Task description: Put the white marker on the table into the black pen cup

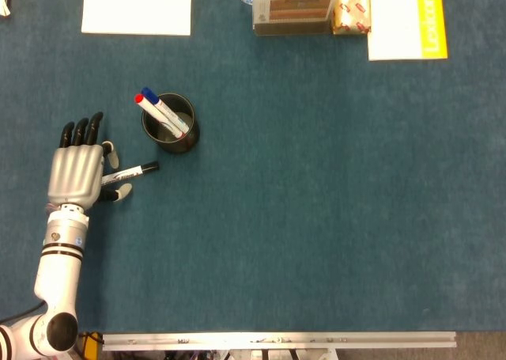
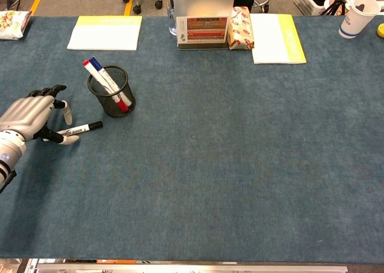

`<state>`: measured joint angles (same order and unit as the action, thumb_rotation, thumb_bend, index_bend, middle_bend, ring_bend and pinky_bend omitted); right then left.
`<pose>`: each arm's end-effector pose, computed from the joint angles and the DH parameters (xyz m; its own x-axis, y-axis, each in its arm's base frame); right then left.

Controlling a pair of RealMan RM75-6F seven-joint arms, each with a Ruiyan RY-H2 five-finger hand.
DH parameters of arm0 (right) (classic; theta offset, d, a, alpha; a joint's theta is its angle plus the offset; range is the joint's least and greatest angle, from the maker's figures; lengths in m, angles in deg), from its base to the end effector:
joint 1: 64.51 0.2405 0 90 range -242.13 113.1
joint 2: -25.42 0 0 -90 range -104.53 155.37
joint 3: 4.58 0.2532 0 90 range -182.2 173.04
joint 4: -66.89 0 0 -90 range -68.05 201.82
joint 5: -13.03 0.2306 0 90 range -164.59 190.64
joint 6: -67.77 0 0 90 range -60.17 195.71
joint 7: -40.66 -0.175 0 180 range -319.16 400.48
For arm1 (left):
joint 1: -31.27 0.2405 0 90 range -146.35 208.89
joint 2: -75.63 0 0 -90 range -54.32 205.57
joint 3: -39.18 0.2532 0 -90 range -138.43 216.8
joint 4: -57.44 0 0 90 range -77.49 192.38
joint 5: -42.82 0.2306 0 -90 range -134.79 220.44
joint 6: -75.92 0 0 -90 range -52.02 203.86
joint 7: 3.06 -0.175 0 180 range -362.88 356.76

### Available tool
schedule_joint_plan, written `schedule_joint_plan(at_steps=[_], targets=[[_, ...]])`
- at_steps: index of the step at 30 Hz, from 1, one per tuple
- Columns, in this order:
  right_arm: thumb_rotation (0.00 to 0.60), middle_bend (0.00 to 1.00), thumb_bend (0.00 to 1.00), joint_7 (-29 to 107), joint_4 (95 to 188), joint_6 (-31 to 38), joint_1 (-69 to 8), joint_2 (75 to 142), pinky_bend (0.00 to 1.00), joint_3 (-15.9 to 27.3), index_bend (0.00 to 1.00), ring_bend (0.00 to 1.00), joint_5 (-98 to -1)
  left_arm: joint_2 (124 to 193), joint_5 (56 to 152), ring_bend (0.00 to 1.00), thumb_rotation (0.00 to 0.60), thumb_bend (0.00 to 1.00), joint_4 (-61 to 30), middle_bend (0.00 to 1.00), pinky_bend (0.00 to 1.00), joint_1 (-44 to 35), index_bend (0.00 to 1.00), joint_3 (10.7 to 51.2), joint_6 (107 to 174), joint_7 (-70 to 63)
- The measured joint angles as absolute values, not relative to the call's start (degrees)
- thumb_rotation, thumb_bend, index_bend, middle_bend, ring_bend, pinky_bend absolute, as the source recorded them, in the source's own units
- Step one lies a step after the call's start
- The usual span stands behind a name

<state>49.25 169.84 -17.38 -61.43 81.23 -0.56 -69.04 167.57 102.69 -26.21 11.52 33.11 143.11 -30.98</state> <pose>-0.3030 -0.2060 0.1733 0.4879 -0.0075 0.8729 -0.8704 0.0717 0.4871 -0.2791 0.2799 -0.0430 0.4265 0.3202 0.8459 0.8853 0.0437 -0.4629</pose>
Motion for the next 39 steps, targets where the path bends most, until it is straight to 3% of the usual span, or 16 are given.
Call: schedule_joint_plan(at_steps=[12,39], targets=[[0.6,0.39,0.57,49.51,169.63,-16.68,-61.24,81.41,0.69,-0.55,0.36,0.45,-68.84,167.18,101.99,0.0,0.364,0.23,-26.27,0.0,0.0,11.21,0.52,33.42,142.78,-31.04],[0.6,0.39,0.57,49.65,169.25,-15.88,-61.04,81.67,0.69,-0.57,0.35,0.45,-68.52,165.73,101.7,0.0,0.354,0.29,-27.35,0.0,0.0,10.71,0.49,34.98,141.58,-31.22]])
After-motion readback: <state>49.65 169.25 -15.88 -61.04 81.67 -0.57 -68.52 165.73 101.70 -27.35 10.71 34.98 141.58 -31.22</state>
